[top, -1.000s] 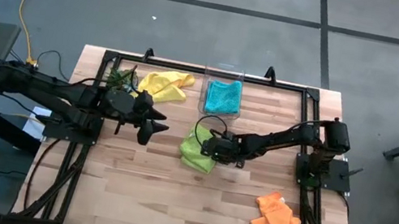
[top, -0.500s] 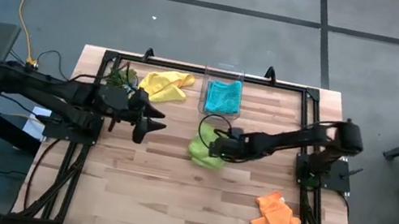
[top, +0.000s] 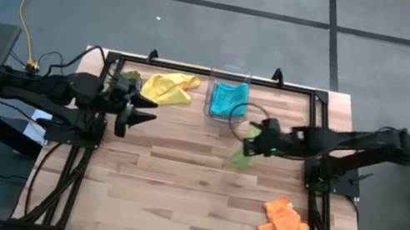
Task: Fold microfiber towels
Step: Put the green microfiber cloth into the transparent bin
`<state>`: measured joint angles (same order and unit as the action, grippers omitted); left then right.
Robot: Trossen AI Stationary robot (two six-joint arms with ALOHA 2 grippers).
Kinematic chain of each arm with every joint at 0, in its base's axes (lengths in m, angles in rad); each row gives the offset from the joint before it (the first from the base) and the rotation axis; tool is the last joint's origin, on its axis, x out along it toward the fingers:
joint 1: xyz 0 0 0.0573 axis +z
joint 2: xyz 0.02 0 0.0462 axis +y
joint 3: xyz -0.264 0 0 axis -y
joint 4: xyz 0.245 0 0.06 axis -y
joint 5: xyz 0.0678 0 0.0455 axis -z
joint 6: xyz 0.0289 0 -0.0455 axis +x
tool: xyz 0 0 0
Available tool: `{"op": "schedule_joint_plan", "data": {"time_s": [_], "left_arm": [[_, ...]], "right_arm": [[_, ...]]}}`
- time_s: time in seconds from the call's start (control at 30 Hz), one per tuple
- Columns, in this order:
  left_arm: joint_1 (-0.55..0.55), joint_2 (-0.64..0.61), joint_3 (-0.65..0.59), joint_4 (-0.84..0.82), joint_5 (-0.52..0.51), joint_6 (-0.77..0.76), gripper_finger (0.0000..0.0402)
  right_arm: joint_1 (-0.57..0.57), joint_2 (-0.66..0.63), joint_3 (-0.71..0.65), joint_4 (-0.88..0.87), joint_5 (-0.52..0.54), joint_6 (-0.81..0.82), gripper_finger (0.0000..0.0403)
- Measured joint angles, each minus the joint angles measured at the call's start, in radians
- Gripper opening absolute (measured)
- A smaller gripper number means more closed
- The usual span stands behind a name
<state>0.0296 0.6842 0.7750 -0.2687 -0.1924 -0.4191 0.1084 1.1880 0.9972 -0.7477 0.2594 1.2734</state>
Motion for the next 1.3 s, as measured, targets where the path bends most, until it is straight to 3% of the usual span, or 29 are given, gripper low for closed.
{"op": "schedule_joint_plan", "data": {"time_s": [0.27,0.5,0.87,1.07,1.3], "left_arm": [[0.000,-0.021,0.000,0.008,-0.004,0.004,0.0207],[0.000,-0.018,-0.001,0.053,-0.005,0.003,0.0207],[0.000,-0.017,-0.001,0.093,-0.005,0.000,0.0207],[0.001,-0.017,-0.001,0.093,-0.005,0.001,0.0207],[0.001,-0.017,-0.001,0.093,-0.005,0.001,0.0207]], "right_arm": [[-0.115,-0.192,0.002,0.016,-0.066,-0.153,0.0000],[-0.305,-0.178,0.077,0.028,-0.212,-0.350,0.0000],[-0.603,0.070,0.315,0.029,-0.489,-0.654,0.0000],[-0.685,0.279,0.418,0.028,-0.608,-0.772,0.0000],[-0.709,0.480,0.489,0.076,-0.637,-0.866,0.0000]]}}
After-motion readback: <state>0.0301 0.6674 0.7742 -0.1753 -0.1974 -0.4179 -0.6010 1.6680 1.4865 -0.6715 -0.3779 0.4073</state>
